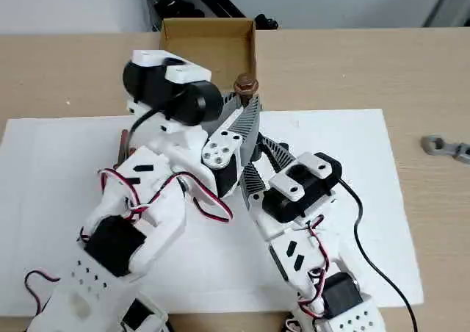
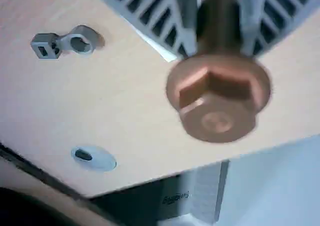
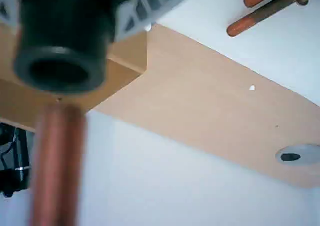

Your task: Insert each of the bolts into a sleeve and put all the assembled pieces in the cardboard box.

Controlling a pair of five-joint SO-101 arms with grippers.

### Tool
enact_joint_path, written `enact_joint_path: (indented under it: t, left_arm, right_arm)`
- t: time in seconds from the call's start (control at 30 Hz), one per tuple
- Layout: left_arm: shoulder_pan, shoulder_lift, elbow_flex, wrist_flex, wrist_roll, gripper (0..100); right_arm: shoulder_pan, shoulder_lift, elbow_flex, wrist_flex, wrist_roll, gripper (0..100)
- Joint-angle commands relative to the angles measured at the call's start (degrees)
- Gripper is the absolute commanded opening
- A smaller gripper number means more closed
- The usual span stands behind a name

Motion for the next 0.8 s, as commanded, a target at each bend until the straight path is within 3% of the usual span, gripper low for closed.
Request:
enact_joint_path:
  t: [0.0,0.77]
  left_arm:
    - [0.00,-2.02,1.71,-3.69,0.35,0]
    - [0.09,-2.11,7.52,-5.01,0.00,0]
  right_arm:
    - [0.40,-0.92,-0.44,-0.57,-0.70,0.7]
    - [0.40,-0.92,-0.44,-0.57,-0.79,0.7]
